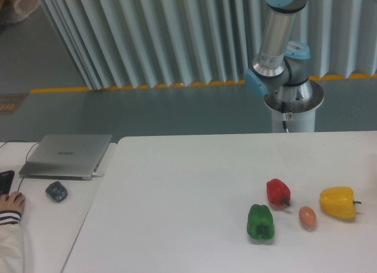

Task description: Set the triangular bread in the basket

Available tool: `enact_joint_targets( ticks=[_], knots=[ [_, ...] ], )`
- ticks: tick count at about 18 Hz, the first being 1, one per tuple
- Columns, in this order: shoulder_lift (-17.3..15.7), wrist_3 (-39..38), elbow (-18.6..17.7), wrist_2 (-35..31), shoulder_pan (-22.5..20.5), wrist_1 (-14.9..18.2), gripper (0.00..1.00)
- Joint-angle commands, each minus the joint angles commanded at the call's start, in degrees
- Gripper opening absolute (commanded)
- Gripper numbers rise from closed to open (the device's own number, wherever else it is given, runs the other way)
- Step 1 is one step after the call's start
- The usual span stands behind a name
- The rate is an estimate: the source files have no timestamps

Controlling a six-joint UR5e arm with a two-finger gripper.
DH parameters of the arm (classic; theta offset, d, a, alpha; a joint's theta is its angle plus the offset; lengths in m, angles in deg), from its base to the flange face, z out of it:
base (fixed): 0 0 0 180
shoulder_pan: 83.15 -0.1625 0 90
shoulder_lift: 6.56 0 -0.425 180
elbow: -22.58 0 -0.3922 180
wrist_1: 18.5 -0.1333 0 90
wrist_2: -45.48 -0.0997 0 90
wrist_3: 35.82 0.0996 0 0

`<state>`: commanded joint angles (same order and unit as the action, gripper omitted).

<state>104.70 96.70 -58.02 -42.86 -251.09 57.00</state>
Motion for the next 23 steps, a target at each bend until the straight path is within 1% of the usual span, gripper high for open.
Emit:
enact_joint_targets(
  ticks=[2, 5, 6, 7, 9, 10, 11, 12, 15, 17, 18, 22, 23],
  knots=[
    [0.79, 3.17, 0.09, 0.62, -1.58, -1.05, 0.10],
    [1.41, 6.69, -0.26, 0.71, -2.56, -2.20, 0.11],
    [1.41, 6.79, -0.35, 0.62, -2.56, -2.20, 0.17],
    [1.41, 6.35, -0.35, 0.62, -2.39, -2.29, 0.36],
    [1.15, 6.09, -1.57, 0.62, -2.21, -3.60, 0.85],
    [0.71, 5.65, -2.71, 0.71, -2.12, -5.00, 1.00],
    [0.62, 4.60, -3.07, 0.71, -2.03, -6.75, 1.00],
    [0.53, 3.64, -3.08, 0.71, -1.77, -6.94, 1.00],
    [0.01, 1.44, -2.99, 0.80, -0.72, -6.95, 1.00],
    [-0.69, -4.44, -2.64, 0.62, 0.95, -6.86, 1.00],
    [-0.79, -5.85, -2.64, 0.62, 1.57, -6.77, 1.00],
    [-1.58, -6.65, -2.90, 2.37, 4.11, -6.16, 1.00],
    [-1.58, -7.88, -2.99, 2.47, 4.64, -6.16, 1.00]
  ],
)
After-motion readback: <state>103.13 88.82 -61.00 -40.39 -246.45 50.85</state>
